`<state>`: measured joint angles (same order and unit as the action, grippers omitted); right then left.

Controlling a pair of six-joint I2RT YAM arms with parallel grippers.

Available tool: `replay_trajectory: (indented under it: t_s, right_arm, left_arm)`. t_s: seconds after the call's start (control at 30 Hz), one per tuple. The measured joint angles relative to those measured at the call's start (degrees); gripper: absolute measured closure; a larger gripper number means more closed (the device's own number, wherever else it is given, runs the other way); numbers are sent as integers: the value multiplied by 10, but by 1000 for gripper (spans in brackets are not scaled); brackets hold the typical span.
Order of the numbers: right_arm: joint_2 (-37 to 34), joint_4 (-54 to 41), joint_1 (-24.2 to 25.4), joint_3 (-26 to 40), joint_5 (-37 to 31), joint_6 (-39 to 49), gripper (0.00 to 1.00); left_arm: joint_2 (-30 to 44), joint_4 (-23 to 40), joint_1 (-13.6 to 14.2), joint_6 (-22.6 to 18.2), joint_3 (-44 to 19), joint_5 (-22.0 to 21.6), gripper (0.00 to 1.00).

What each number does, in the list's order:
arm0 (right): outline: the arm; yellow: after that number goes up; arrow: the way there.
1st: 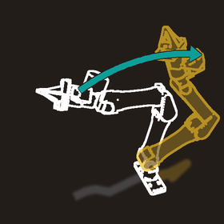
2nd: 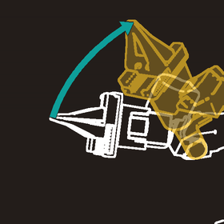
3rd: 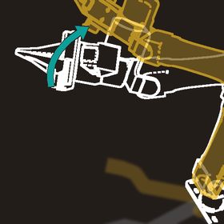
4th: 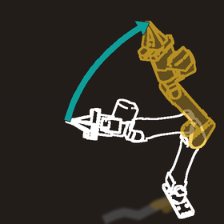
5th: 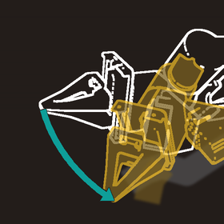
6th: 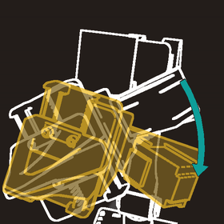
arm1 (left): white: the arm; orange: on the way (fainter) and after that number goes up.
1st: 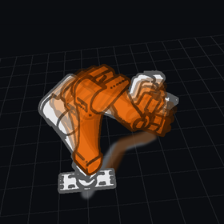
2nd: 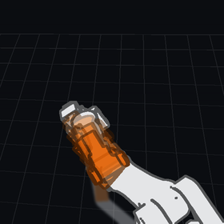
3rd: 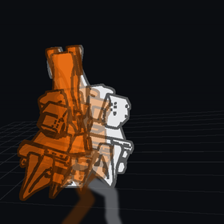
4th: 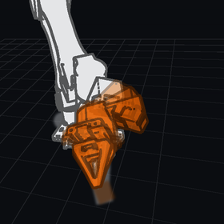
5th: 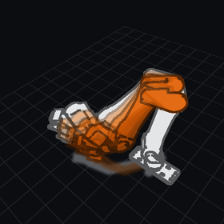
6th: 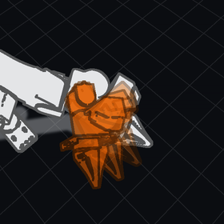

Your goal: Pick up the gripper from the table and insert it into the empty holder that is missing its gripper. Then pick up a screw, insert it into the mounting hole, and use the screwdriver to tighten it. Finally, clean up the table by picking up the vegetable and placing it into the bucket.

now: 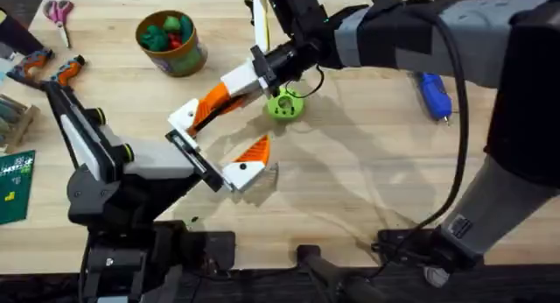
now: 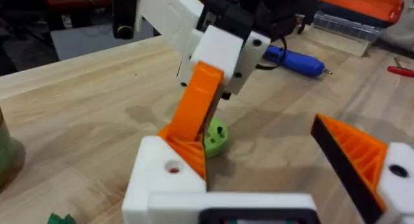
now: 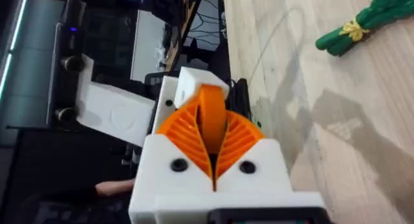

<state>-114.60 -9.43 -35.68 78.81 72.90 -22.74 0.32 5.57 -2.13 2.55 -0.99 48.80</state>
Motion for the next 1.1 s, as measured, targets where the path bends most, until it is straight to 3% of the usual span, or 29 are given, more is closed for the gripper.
replay_trajectory:
  t_s: [0.67, 1.1]
  right_arm:
    - [0, 0, 1, 0, 6, -9, 990]
    - [0, -4, 2, 0, 11, -11, 841]
  left_arm:
    - [0, 0, 0, 1, 0, 2, 15]
    - [0, 0, 0, -4, 0, 7, 15]
